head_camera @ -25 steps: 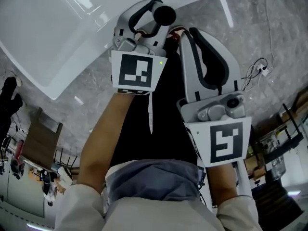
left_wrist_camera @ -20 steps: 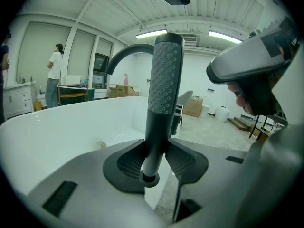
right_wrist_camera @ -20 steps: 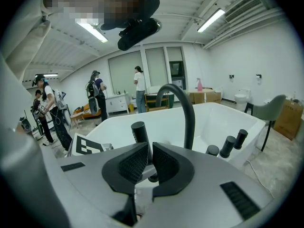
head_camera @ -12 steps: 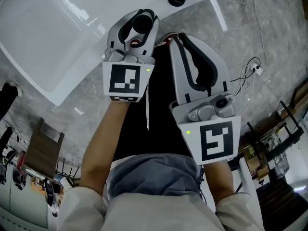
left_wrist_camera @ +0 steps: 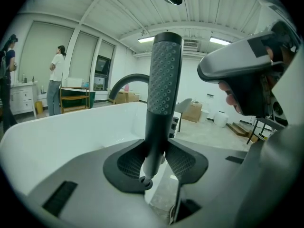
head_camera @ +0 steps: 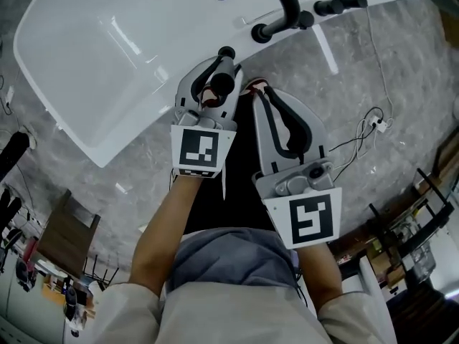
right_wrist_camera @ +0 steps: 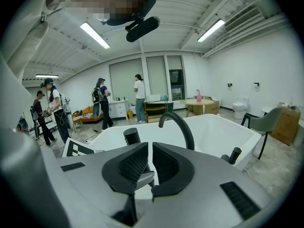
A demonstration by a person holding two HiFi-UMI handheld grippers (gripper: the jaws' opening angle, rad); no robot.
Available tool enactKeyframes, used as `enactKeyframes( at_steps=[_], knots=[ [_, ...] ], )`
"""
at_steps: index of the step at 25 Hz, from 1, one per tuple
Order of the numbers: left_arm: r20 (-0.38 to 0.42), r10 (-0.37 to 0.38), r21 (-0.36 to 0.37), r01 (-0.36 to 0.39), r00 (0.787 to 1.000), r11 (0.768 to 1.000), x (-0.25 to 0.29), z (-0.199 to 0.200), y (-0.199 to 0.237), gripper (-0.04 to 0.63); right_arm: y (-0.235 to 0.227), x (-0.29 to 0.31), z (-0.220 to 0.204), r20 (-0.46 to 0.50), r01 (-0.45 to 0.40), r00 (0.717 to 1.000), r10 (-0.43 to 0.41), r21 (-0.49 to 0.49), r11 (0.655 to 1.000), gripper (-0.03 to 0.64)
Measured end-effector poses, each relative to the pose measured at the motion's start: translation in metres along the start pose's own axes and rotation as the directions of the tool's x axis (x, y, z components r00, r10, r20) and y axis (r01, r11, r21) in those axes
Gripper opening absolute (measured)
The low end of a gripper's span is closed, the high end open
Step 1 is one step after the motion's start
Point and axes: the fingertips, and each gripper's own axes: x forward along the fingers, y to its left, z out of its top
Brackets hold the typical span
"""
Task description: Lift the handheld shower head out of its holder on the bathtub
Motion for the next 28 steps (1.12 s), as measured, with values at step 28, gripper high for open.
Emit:
enactKeyframes(
  at_steps=[28],
  knots=[
    [0.044,0.005,-0.067,-0.002,0.999,0.998,-0.077,0.084,0.009,0.140,0.031,-0.049,0.081,0.061,0.026,0.998,-0.023,-0.059,0.998,0.025]
  ],
)
